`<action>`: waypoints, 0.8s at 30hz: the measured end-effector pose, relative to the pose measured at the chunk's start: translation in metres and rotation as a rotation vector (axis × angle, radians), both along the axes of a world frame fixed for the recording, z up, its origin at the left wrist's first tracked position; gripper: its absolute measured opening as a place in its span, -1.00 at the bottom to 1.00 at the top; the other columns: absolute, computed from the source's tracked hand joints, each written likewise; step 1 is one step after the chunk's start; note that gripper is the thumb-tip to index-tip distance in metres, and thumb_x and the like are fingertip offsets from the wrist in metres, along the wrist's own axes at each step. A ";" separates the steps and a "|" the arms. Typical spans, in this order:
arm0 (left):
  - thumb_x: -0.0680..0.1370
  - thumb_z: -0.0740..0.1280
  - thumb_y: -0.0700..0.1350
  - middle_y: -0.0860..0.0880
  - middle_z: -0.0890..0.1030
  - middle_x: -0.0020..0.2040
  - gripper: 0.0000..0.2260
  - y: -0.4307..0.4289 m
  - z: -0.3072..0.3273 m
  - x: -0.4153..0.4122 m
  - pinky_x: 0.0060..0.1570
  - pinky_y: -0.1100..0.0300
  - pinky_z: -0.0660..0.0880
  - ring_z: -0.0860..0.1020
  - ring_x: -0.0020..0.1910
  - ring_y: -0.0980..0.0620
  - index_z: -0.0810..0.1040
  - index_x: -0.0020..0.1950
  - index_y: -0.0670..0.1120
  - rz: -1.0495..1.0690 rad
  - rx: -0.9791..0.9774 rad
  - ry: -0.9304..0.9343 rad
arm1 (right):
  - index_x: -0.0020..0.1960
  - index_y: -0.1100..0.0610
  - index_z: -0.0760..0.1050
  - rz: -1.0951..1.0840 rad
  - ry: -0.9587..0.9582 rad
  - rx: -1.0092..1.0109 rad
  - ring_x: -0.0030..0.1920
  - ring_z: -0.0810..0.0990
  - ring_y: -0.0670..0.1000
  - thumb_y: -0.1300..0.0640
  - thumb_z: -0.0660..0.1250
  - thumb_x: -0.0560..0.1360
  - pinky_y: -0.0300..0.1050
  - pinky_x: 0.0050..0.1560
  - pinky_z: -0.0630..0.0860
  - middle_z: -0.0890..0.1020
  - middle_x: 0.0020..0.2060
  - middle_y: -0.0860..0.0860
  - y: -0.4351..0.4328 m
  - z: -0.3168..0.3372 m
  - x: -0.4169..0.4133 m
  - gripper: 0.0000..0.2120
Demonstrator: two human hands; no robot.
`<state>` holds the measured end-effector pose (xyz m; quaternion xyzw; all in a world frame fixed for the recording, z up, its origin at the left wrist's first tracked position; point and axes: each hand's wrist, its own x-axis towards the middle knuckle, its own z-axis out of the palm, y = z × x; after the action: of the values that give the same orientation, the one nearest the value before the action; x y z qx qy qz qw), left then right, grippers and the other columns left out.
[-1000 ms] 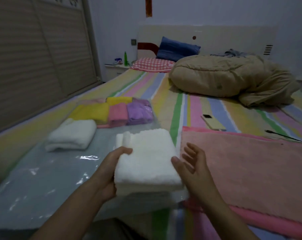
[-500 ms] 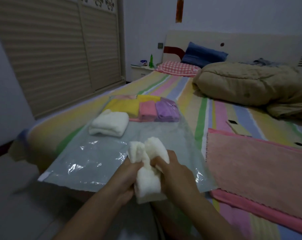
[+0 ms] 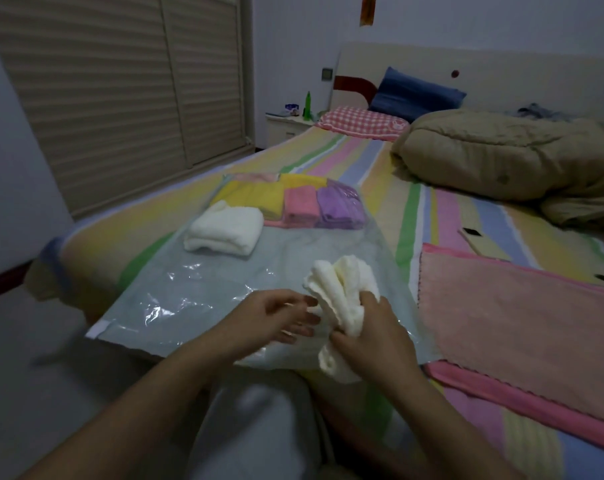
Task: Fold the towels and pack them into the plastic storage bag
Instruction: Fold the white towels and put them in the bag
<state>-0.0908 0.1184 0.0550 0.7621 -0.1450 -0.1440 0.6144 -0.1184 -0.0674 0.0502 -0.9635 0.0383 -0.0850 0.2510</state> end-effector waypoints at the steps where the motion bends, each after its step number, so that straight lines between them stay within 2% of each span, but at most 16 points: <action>1: 0.46 0.33 0.13 0.03 0.68 0.07 -0.65 0.005 -0.009 0.003 0.16 0.03 0.53 0.63 0.07 0.06 0.59 0.17 0.00 -0.016 0.280 -0.297 | 0.26 0.01 0.33 -0.001 -0.010 0.036 0.02 0.53 0.10 -0.10 0.34 0.35 -0.07 -0.06 0.46 0.46 0.08 0.02 -0.005 -0.001 0.001 -0.48; 3: 0.29 0.40 0.23 0.13 0.65 -0.02 -0.61 0.016 -0.031 0.011 -0.02 0.17 0.52 0.62 -0.03 0.08 0.60 0.05 0.10 -0.076 0.827 -0.817 | 0.18 0.00 0.38 0.007 -0.024 0.128 -0.07 0.53 0.06 -0.12 0.27 0.27 -0.08 -0.11 0.45 0.51 0.02 0.01 -0.012 -0.002 0.002 -0.49; 4: 0.21 0.46 0.23 0.14 0.63 -0.09 -0.61 0.021 -0.040 0.015 -0.12 0.19 0.49 0.61 -0.10 0.06 0.60 -0.03 0.11 -0.102 0.969 -0.959 | 0.15 0.00 0.40 0.013 -0.036 0.156 -0.10 0.52 0.04 -0.12 0.24 0.23 -0.09 -0.14 0.44 0.53 -0.01 0.00 -0.015 -0.002 0.002 -0.50; 5: 0.15 0.51 0.22 0.14 0.61 -0.14 -0.61 0.024 -0.044 0.017 -0.18 0.22 0.46 0.59 -0.17 0.06 0.59 -0.10 0.11 -0.127 1.051 -1.010 | 0.12 -0.01 0.41 0.019 -0.049 0.171 -0.13 0.52 0.04 -0.12 0.22 0.21 -0.10 -0.17 0.43 0.54 -0.03 0.00 -0.019 -0.003 0.002 -0.50; 7: 0.11 0.54 0.18 0.14 0.59 -0.20 -0.63 0.025 -0.044 0.021 -0.23 0.23 0.43 0.57 -0.23 0.06 0.57 -0.18 0.09 -0.124 1.087 -1.016 | 0.11 0.00 0.42 0.027 -0.072 0.175 -0.15 0.52 0.04 -0.10 0.21 0.20 -0.11 -0.22 0.39 0.55 -0.05 0.01 -0.026 -0.001 0.000 -0.51; 10: 0.20 0.50 0.02 0.11 0.58 -0.29 -0.81 0.024 -0.043 0.023 -0.31 0.22 0.39 0.58 -0.31 0.03 0.57 -0.26 0.06 -0.018 1.039 -1.106 | 0.13 0.01 0.45 0.071 -0.097 0.239 -0.13 0.54 0.02 -0.04 0.23 0.20 -0.11 -0.21 0.42 0.57 -0.06 0.00 -0.036 0.001 -0.004 -0.51; 12: 0.30 0.36 0.01 0.09 0.59 -0.35 -0.94 0.021 -0.035 0.018 -0.37 0.22 0.37 0.59 -0.34 0.02 0.53 -0.31 0.06 0.115 0.915 -0.994 | 0.14 0.01 0.45 0.188 -0.165 0.281 -0.06 0.56 0.04 -0.06 0.24 0.20 -0.04 -0.12 0.51 0.57 -0.01 -0.01 -0.034 0.006 -0.011 -0.49; 13: 0.32 0.30 0.02 0.09 0.60 -0.34 -0.95 0.019 -0.029 0.017 -0.36 0.22 0.35 0.58 -0.31 0.04 0.49 -0.33 0.08 0.202 0.843 -0.896 | 0.17 0.03 0.43 0.280 -0.243 0.238 -0.01 0.57 0.06 -0.08 0.24 0.20 -0.01 -0.08 0.54 0.57 0.04 0.01 -0.032 0.008 -0.015 -0.45; 15: 0.30 0.27 0.01 0.09 0.62 -0.33 -0.97 0.019 -0.017 0.023 -0.31 0.19 0.39 0.59 -0.25 0.06 0.47 -0.35 0.13 0.291 0.699 -0.676 | 0.24 0.00 0.37 0.496 -0.375 -0.051 0.01 0.56 0.09 -0.10 0.25 0.21 -0.07 -0.14 0.57 0.56 0.12 0.06 -0.020 0.011 -0.022 -0.40; 16: 0.30 0.30 0.01 0.10 0.63 -0.33 -0.96 0.020 -0.010 0.027 -0.28 0.17 0.45 0.61 -0.24 0.07 0.53 -0.34 0.12 0.300 0.611 -0.604 | 0.22 -0.03 0.36 0.584 -0.382 -0.221 -0.03 0.56 0.09 -0.11 0.26 0.21 -0.11 -0.21 0.54 0.55 0.11 0.05 -0.013 0.010 -0.023 -0.42; 18: 0.38 0.40 0.01 0.12 0.66 -0.32 -0.93 0.020 0.005 0.034 -0.20 0.13 0.55 0.62 -0.29 0.13 0.66 -0.26 0.07 0.292 0.445 -0.505 | 0.11 -0.04 0.40 0.673 -0.328 -0.465 -0.15 0.55 0.09 -0.12 0.27 0.21 -0.13 -0.30 0.44 0.54 -0.01 0.03 -0.004 -0.001 -0.017 -0.51; 20: 0.46 0.45 -0.07 0.09 0.68 -0.32 -0.92 0.019 0.020 0.036 -0.20 0.17 0.56 0.63 -0.33 0.16 0.70 -0.23 0.01 0.275 0.320 -0.472 | 0.10 -0.01 0.43 0.661 -0.186 -0.612 -0.13 0.56 0.11 -0.11 0.37 0.27 -0.09 -0.27 0.39 0.51 -0.03 0.04 0.004 -0.009 -0.008 -0.57; 22: 0.47 0.45 -0.11 0.09 0.69 -0.31 -0.92 0.019 0.031 0.033 -0.25 0.30 0.51 0.62 -0.32 0.18 0.71 -0.22 -0.01 0.274 0.295 -0.528 | 0.22 -0.01 0.38 0.552 0.027 -0.596 0.02 0.53 0.13 -0.12 0.36 0.40 -0.06 -0.13 0.37 0.47 0.08 0.05 0.009 -0.007 0.002 -0.55; 24: 0.46 0.46 -0.10 0.13 0.68 -0.29 -0.94 0.018 0.038 0.028 -0.29 0.36 0.45 0.62 -0.29 0.18 0.72 -0.19 -0.01 0.273 0.294 -0.625 | 0.25 -0.02 0.38 0.398 0.183 -0.399 0.05 0.53 0.11 -0.13 0.30 0.44 -0.07 -0.03 0.42 0.49 0.12 0.05 0.019 0.007 0.011 -0.57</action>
<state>-0.0625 0.1369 0.0928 0.8617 -0.2004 0.1595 0.4381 -0.1073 -0.0489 0.0573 -0.9860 -0.1464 0.0475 0.0636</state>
